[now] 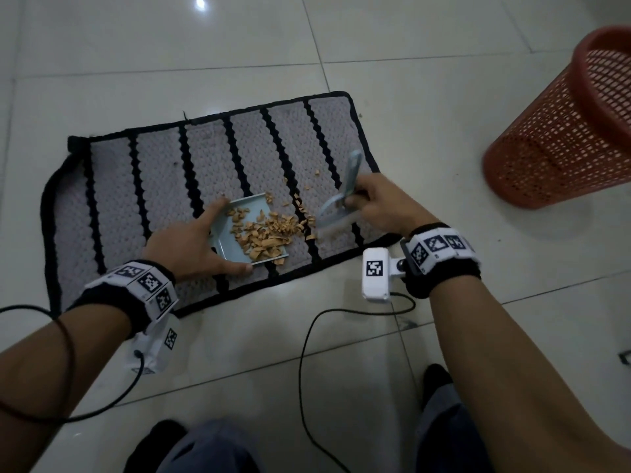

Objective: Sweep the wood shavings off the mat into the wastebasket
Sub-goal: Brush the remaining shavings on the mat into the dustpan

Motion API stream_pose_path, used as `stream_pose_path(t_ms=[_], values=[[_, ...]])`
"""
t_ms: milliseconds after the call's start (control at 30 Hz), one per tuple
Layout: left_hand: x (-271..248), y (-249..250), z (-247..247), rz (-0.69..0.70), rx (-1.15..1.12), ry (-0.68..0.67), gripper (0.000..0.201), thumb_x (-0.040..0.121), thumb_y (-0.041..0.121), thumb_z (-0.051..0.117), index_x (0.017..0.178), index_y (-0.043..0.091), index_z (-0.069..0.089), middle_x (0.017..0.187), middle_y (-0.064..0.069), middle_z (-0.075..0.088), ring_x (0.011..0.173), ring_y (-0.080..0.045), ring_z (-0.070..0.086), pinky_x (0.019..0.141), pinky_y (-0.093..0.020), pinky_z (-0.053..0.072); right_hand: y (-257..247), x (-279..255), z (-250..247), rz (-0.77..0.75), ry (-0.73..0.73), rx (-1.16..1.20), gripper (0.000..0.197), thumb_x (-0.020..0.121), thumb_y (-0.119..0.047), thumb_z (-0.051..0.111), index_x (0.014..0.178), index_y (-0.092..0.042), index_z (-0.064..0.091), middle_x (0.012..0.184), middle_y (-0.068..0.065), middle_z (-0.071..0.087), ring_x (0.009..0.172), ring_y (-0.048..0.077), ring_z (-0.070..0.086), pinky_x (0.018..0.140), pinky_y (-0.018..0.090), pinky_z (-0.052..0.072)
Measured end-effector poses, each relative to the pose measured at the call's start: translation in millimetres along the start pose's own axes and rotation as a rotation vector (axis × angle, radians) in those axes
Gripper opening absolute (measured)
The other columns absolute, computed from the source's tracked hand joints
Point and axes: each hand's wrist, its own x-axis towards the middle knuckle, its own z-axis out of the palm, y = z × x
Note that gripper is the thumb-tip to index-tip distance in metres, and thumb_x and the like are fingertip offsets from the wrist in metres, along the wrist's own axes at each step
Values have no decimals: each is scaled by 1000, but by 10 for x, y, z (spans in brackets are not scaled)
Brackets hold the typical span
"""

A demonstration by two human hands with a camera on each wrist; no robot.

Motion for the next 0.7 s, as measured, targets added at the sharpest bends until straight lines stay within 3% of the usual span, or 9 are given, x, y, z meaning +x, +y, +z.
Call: stream_pose_path(t_ms=[67, 100, 300, 400, 467, 533, 600, 700], values=[[7, 1, -4, -3, -14, -6, 127, 48, 88, 66, 149, 47, 2, 133, -9, 59, 100, -33, 65, 83, -37, 53, -31, -32, 122, 12, -129, -63, 16, 97, -9, 54, 92, -20, 64, 90, -9, 66, 86, 5, 60, 78, 27, 44], [8, 5, -10, -8, -19, -10, 127, 47, 87, 67, 149, 47, 2, 135, -9, 58, 102, -33, 64, 84, -37, 53, -41, -4, 193, 7, -127, -82, 16, 97, -10, 54, 92, -22, 63, 91, -8, 66, 86, 6, 59, 80, 28, 43], [23, -15, -51, -1, -38, 7, 126, 49, 85, 69, 150, 45, 5, 135, -9, 58, 106, -33, 63, 86, -38, 53, -128, 102, 315, -62, 135, 23, 17, 93, -2, 53, 98, -14, 64, 101, 5, 67, 95, 18, 62, 85, 31, 49], [34, -60, -100, 17, -126, 28, 124, 50, 77, 73, 151, 42, 11, 139, -7, 55, 110, -31, 61, 86, -36, 49, -197, -11, 315, -58, 44, 48, 16, 95, -6, 54, 98, -15, 66, 94, -5, 67, 86, 2, 59, 73, 18, 42], [35, -109, -136, 23, -164, 35, 124, 51, 76, 76, 152, 41, 13, 140, -6, 54, 112, -30, 60, 85, -35, 48, -250, -92, 378, -47, -60, 45, 16, 96, -8, 54, 97, -18, 67, 92, -8, 66, 85, -5, 57, 71, 17, 40], [25, -182, -157, 29, -212, 41, 128, 45, 82, 76, 150, 44, 14, 142, -3, 53, 114, -29, 59, 88, -36, 49, -302, -124, 486, -61, -166, 19, 17, 96, -10, 56, 95, -24, 66, 91, -11, 66, 85, 0, 59, 71, 19, 40], [-15, -255, -171, 39, -255, 38, 126, 46, 77, 80, 149, 45, 15, 143, -2, 52, 115, -27, 59, 89, -37, 49, -342, -97, 629, -83, -215, -33, 16, 95, -10, 58, 97, -24, 66, 92, -9, 66, 87, 7, 60, 71, 21, 42], [-109, -376, -177, 33, -291, 48, 121, 50, 70, 82, 149, 44, 17, 139, 1, 53, 111, -24, 59, 85, -33, 48, -357, 9, 785, -92, -109, -18, 21, 93, -6, 56, 97, -25, 64, 95, -5, 65, 92, 13, 60, 81, 30, 48]])
